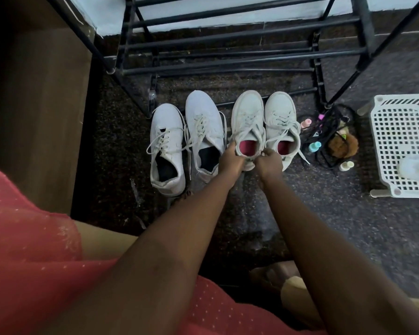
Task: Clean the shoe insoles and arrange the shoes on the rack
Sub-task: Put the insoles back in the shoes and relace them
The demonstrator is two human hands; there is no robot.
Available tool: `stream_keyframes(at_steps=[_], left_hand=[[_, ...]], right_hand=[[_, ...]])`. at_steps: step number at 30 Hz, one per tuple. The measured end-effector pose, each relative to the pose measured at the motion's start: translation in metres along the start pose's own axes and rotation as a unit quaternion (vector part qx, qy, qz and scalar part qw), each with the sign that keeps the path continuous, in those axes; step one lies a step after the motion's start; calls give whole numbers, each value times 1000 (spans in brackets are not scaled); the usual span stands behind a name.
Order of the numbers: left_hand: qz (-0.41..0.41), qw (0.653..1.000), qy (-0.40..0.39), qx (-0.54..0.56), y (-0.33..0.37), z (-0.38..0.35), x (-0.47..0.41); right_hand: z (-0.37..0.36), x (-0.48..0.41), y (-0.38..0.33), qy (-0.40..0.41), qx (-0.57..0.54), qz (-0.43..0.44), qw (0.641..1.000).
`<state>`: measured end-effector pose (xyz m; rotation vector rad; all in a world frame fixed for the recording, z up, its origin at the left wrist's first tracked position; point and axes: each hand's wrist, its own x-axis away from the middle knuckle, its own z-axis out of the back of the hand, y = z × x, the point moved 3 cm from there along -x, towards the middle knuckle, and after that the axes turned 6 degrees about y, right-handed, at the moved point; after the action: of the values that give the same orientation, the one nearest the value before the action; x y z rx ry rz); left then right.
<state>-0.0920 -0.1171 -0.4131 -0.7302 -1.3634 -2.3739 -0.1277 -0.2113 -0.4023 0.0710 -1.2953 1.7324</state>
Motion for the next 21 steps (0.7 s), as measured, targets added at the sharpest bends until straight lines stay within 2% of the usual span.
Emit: stream_keyframes(at_steps=[3, 5, 8, 10, 12, 14, 17, 19, 21], left_hand=[[-16, 1000, -7, -4, 1, 1, -5], [-22, 999, 12, -22, 1, 6, -2], [-55, 991, 114, -44, -1, 25, 19], [-85, 968, 204, -120, -7, 39, 32], [-95, 942, 260, -190, -19, 49, 38], [-49, 939, 261, -219, -33, 54, 38], [41, 955, 233, -179, -50, 54, 39], [73, 964, 200, -160, -56, 53, 42], [63, 970, 155, -177, -60, 51, 48]], right_hand=[[-1, 2, -1, 14, -17, -6, 1000], [1, 7, -4, 33, 13, 14, 999], [-1, 26, -14, 64, 98, 95, 989], [-8, 39, -16, 64, 175, 160, 969], [-19, 48, -14, 32, 233, 206, 950], [-34, 53, -13, -43, 266, 241, 932], [-52, 60, -7, -173, 323, 252, 896], [-55, 66, -3, -208, 356, 247, 877], [-52, 73, 1, -226, 383, 248, 861]])
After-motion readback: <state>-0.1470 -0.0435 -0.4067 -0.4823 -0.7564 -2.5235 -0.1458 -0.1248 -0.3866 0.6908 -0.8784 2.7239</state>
